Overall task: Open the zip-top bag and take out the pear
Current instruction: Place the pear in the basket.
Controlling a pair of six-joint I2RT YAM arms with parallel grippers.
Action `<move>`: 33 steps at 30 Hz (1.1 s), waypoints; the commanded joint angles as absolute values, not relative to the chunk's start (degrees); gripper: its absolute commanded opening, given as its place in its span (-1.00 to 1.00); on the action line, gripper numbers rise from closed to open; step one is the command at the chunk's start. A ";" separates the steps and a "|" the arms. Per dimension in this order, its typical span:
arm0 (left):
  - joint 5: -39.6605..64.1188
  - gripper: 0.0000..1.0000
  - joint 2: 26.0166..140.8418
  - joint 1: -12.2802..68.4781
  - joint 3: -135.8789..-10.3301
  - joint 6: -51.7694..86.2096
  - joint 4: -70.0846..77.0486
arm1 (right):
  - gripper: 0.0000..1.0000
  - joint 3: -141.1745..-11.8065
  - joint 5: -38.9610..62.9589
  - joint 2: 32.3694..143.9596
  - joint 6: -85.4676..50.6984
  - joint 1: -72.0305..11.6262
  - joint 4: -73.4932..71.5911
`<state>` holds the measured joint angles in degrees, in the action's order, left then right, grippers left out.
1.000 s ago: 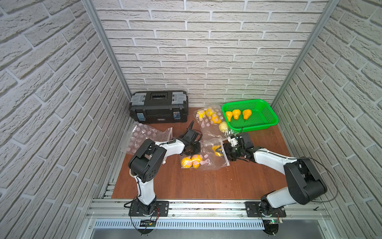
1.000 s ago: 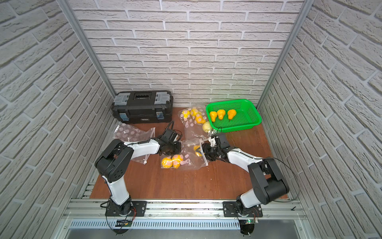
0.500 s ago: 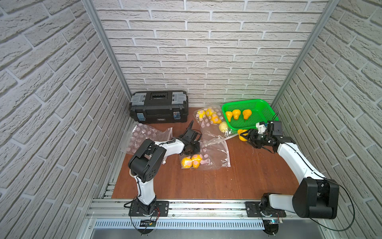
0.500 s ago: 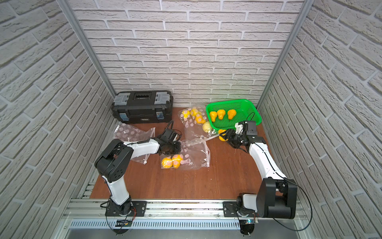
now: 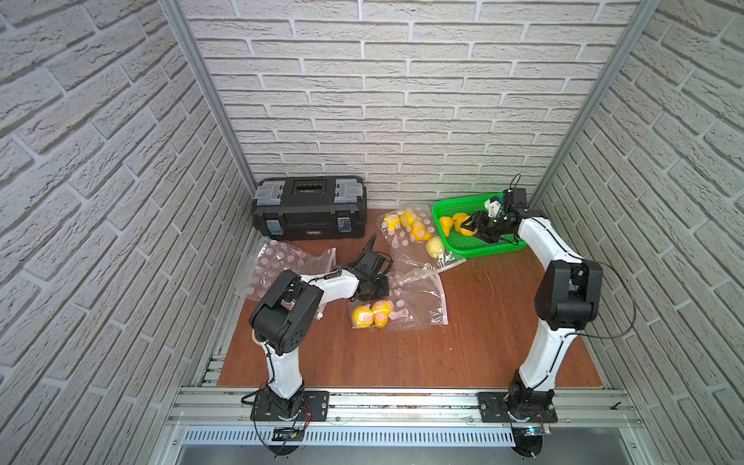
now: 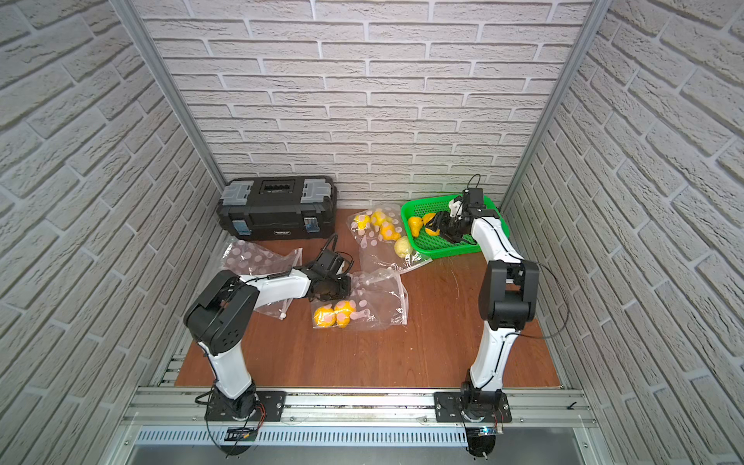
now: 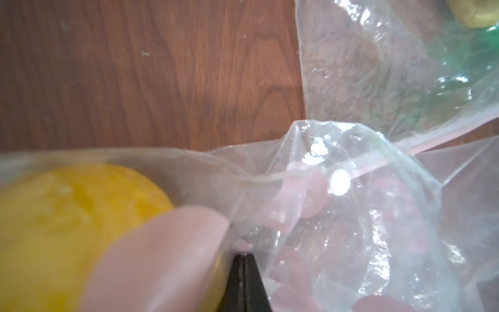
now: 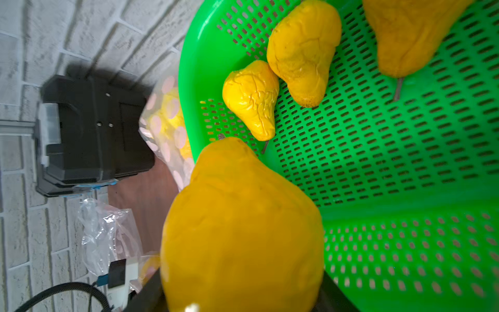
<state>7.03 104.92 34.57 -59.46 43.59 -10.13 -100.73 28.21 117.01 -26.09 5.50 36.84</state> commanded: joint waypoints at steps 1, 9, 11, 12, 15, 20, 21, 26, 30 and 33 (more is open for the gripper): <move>5.89 -0.94 103.21 34.54 -60.28 43.02 -13.53 | 0.22 -105.54 26.34 120.96 -24.55 3.99 39.92; 5.16 -0.77 99.89 34.80 -62.36 42.66 -15.35 | 0.47 -109.97 24.00 127.44 -24.36 3.77 40.78; 4.63 -0.73 98.08 34.96 -62.38 42.36 -15.80 | 0.52 -109.50 23.45 126.05 -23.76 3.75 40.91; 4.24 -0.69 96.90 34.98 -62.23 42.17 -16.11 | 0.55 -109.43 22.67 125.14 -23.33 3.70 41.36; 3.14 -0.60 93.93 34.98 -62.32 41.66 -17.77 | 0.63 -109.42 21.01 122.43 -21.80 3.70 43.20; 0.97 -0.55 88.97 34.99 -61.80 41.06 -21.84 | 0.66 -106.97 19.30 117.03 -21.00 3.63 44.87; 0.59 -0.55 87.98 35.00 -61.56 41.07 -22.93 | 0.64 -105.50 19.28 115.30 -21.10 3.60 44.55; 1.31 -0.62 83.17 35.37 -59.27 41.68 -27.49 | 0.46 -97.79 23.11 105.78 -19.85 1.55 45.12; 2.41 -0.67 80.72 37.33 -57.31 42.39 -30.32 | 0.33 -92.59 26.81 99.80 -16.56 0.03 49.60; 3.31 -0.68 80.44 38.56 -54.94 43.56 -29.26 | 0.21 -85.09 28.43 94.43 -16.23 -1.13 49.97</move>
